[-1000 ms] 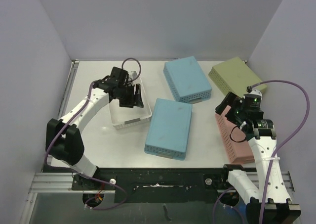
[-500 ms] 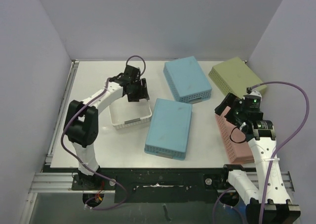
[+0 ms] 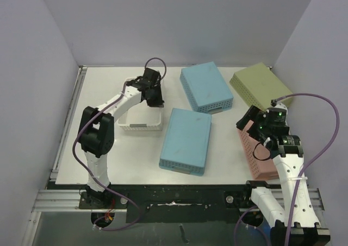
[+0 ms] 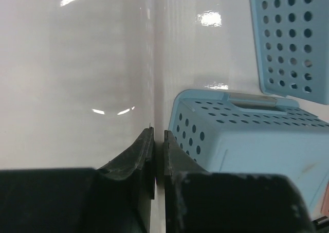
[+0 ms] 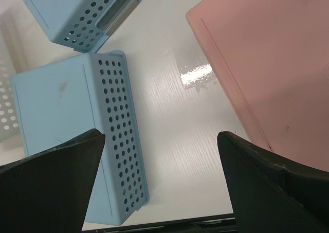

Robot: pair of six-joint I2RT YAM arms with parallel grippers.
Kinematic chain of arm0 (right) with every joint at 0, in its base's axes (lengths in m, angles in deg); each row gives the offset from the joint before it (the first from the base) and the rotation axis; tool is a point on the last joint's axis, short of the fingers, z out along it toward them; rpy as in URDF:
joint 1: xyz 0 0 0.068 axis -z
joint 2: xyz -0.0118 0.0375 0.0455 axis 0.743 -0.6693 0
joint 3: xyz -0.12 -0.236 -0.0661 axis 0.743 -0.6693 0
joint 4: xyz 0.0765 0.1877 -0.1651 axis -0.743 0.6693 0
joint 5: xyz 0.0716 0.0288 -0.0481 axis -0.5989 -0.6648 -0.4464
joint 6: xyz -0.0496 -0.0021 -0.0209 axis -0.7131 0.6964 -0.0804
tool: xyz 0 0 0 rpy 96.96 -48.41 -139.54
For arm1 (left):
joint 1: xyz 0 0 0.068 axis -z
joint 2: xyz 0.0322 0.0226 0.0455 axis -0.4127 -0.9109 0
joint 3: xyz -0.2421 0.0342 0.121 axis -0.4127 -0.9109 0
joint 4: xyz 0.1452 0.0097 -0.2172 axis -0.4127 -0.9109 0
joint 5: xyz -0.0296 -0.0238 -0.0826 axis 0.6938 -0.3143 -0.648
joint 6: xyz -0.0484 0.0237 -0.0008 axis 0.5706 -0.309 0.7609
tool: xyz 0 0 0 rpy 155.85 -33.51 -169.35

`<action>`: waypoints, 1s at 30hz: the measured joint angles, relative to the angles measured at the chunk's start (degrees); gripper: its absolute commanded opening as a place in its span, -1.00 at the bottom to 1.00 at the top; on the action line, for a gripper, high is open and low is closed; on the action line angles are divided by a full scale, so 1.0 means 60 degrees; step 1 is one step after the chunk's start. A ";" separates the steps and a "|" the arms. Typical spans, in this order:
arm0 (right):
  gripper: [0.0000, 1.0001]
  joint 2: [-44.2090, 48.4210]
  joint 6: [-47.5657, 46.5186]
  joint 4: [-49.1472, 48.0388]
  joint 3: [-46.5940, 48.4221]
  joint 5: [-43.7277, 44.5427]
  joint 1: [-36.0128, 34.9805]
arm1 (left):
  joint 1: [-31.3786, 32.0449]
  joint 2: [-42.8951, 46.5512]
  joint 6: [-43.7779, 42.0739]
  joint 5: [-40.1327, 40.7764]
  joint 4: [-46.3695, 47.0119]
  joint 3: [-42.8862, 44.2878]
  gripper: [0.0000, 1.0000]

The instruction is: Turn the large container upside down

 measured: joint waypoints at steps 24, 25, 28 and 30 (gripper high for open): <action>0.95 -0.0357 0.0000 -0.0036 -0.0007 -0.0095 -0.0004 | -0.3938 0.2514 0.9067 -0.8506 1.2968 -0.5541 -1.00; 0.95 -0.0357 0.0000 -0.0036 -0.0007 -0.0098 0.0000 | -0.3985 0.2291 0.9653 -0.8615 1.3806 -0.5723 -1.00; 0.95 -0.0361 0.0000 -0.0055 -0.0007 -0.0106 0.0000 | -0.4062 0.1654 1.1449 -0.8878 1.6134 -0.6189 -1.00; 0.95 -0.0361 0.0000 -0.0066 -0.0007 -0.0109 -0.0004 | -0.4069 0.1519 1.2083 -0.9038 1.6997 -0.6448 -1.00</action>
